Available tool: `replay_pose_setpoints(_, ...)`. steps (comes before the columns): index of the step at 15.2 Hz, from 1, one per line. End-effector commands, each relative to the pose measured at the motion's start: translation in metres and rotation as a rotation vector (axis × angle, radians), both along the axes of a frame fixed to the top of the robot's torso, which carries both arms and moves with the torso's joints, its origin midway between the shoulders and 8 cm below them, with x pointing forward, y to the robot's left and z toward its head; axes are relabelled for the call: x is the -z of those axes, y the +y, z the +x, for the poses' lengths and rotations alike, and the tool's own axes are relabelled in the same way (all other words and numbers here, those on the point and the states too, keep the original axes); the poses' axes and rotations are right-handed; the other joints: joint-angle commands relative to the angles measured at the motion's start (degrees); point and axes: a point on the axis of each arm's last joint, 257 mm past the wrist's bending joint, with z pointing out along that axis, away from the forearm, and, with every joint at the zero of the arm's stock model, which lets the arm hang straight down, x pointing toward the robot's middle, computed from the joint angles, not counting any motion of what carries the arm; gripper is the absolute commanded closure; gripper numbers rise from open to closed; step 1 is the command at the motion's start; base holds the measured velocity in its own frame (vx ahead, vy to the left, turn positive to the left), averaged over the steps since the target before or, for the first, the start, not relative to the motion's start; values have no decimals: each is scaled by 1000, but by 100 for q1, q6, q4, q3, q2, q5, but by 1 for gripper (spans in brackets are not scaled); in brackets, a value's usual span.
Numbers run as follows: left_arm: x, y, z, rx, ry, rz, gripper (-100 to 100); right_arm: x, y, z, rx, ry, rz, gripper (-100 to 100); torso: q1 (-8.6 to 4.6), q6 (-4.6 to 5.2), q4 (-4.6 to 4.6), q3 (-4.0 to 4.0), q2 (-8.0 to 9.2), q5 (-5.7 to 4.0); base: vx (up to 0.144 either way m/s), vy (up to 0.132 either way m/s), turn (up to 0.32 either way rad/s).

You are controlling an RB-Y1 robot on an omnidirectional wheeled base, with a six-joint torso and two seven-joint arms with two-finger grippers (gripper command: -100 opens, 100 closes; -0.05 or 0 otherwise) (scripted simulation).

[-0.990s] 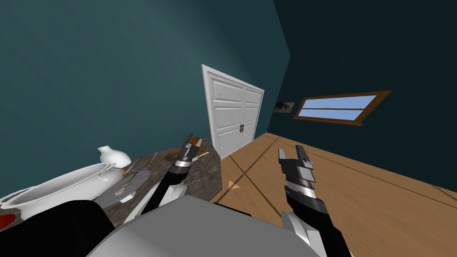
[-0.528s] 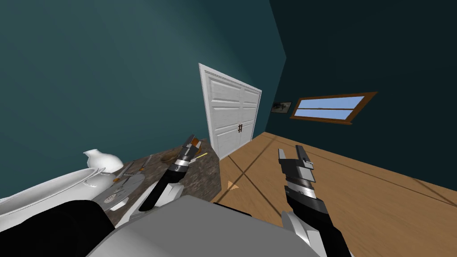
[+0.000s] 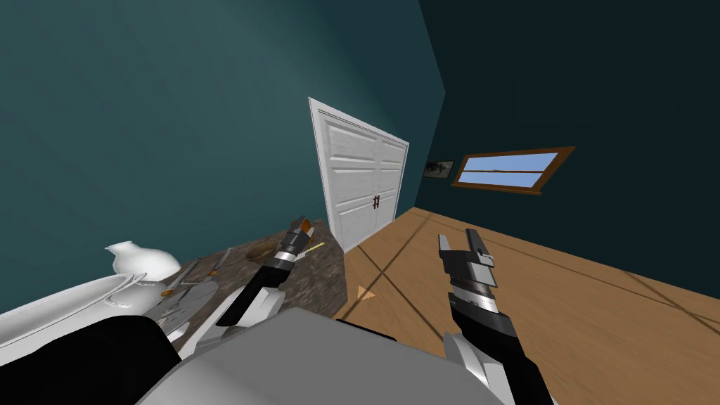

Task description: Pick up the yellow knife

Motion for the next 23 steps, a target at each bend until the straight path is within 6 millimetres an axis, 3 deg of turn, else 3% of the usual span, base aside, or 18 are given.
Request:
replay_pose_setpoints(1,10,13,2,-21,46,-24,-100,0,0,0,0,0,0,0,0,0,0,0,0,0,17,11,-96)
replay_pose_setpoints(8,41,37,5,-70,165,-76,-100,0,0,0,0,0,0,0,2,0,0,-1,-2,0,17,11,-61)
replay_pose_setpoints(11,60,57,2,-111,235,-127,-100,0,0,0,0,0,0,0,1,0,0,-1,-1,0,17,11,-80)
replay_pose_setpoints(13,66,59,3,-117,259,-132,-100,0,0,0,0,0,0,0,3,0,-1,-1,-3,0,18,14,-51)
replay_pose_setpoints(23,115,98,-13,-212,429,-259,-100,0,0,0,0,0,0,0,0,-1,0,0,0,0,13,11,-59)
